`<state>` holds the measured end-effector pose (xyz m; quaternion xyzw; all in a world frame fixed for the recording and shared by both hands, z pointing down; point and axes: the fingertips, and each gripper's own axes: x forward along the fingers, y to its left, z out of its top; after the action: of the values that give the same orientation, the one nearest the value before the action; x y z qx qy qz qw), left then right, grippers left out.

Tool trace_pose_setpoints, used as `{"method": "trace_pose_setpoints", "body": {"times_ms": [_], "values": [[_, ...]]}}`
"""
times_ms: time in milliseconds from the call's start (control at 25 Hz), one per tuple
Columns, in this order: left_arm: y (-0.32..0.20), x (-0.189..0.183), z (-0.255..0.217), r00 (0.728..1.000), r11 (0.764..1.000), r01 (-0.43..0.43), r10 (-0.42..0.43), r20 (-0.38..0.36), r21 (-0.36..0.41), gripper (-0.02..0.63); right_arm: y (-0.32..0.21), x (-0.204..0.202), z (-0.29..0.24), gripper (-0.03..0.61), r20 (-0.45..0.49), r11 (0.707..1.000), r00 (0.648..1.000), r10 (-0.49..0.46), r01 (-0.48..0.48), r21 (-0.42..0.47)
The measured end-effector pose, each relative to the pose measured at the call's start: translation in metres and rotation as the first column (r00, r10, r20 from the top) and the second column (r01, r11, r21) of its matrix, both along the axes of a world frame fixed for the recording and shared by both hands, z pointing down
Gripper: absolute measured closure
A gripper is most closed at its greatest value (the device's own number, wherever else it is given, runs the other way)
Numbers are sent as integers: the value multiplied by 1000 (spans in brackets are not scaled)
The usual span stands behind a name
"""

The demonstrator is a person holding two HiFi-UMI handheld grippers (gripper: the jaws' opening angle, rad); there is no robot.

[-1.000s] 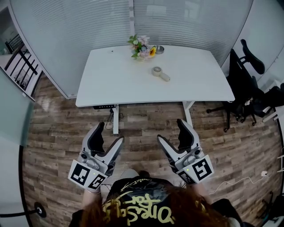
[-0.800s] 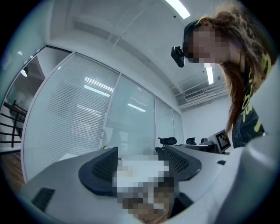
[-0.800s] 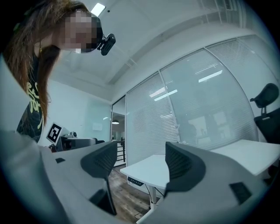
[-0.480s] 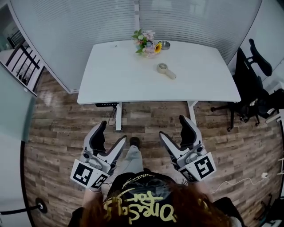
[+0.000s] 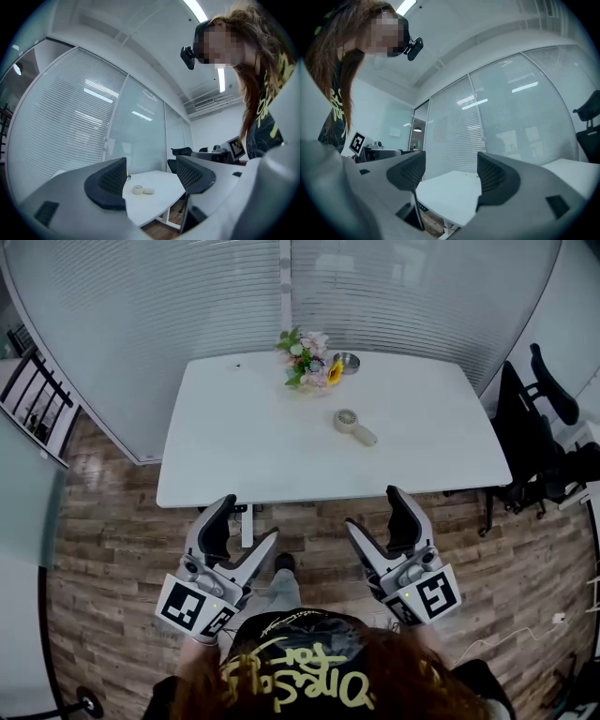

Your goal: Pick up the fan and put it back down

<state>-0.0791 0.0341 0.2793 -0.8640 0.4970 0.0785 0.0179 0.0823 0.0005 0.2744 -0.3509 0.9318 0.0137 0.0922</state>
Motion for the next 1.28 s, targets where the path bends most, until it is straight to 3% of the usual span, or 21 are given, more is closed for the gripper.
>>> {"method": "trace_pose_setpoints", "body": {"times_ms": [720,1280], "values": [[-169,-50,-16,996,996,-89,89,-15,-16,293,-157,-45,-10,253,-15,994,994,105,-105,-24],[-246,-57,-1,981,980,-192,191,-16,-56,301,-221,-46,-7,253,-9,977,977,211,-211,-16]]}}
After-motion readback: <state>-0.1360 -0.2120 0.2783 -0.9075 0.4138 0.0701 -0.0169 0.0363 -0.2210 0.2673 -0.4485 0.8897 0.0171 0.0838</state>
